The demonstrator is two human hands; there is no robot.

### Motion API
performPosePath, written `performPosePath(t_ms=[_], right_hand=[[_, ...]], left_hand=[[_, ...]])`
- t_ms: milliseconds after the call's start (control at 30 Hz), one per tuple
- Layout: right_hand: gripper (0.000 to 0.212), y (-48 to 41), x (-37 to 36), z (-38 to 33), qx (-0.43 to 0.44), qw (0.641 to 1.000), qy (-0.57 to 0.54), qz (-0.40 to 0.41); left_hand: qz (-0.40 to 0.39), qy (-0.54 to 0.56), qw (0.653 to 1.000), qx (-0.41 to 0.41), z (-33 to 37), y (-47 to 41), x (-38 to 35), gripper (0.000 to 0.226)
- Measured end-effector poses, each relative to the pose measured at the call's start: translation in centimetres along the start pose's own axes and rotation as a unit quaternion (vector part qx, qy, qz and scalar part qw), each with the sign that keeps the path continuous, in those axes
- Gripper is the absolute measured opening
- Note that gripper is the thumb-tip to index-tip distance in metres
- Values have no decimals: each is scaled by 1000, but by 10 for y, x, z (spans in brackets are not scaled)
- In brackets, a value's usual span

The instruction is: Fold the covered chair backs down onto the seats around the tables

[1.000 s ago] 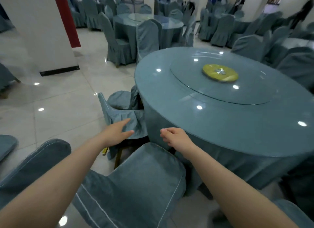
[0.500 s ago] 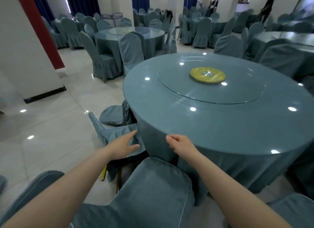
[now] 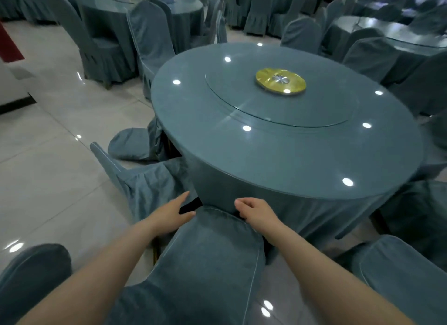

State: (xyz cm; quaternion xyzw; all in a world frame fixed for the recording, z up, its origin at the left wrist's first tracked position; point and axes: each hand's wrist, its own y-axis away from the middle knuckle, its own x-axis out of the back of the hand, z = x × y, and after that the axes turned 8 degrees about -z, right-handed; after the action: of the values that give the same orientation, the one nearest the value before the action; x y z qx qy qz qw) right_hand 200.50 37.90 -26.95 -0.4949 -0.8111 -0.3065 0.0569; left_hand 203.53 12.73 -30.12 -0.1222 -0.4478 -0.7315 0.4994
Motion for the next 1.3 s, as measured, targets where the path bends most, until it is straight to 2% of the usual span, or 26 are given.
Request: performPosePath(t_ms=[133, 233, 400, 600, 667, 867, 1033, 1233, 1300], right_hand=[[27, -4, -7, -5, 9, 1000, -1, 6], [12, -10, -20, -8, 6, 1000, -3, 10], [35, -15, -57, -13, 8, 1000, -4, 11], [12, -2, -96, -12, 30, 999, -23, 8], [16, 8, -102, -14, 40, 999, -22, 1], [25, 37, -95, -34, 81, 997, 9, -11], [29, 48, -90, -34, 103, 995, 5, -8], [14, 40, -85, -45, 89, 996, 1, 16], [19, 27, -89, -57, 93, 995, -1, 29]], left_hand=[[9, 9, 1000, -17, -8, 3, -1, 78], [20, 15, 999, -29, -19, 6, -3, 78], [30, 17, 999, -41, -42, 16, -5, 76], [38, -3, 999, -37, -65, 56, -8, 76], [47, -10, 998, -31, -68, 69, -5, 75], [90, -6, 996, -10, -58, 102, 6, 77], [97, -21, 995, -8, -52, 115, 11, 80], [79, -23, 996, -21, -51, 103, 32, 78], [79, -22, 996, -25, -59, 93, 45, 78]])
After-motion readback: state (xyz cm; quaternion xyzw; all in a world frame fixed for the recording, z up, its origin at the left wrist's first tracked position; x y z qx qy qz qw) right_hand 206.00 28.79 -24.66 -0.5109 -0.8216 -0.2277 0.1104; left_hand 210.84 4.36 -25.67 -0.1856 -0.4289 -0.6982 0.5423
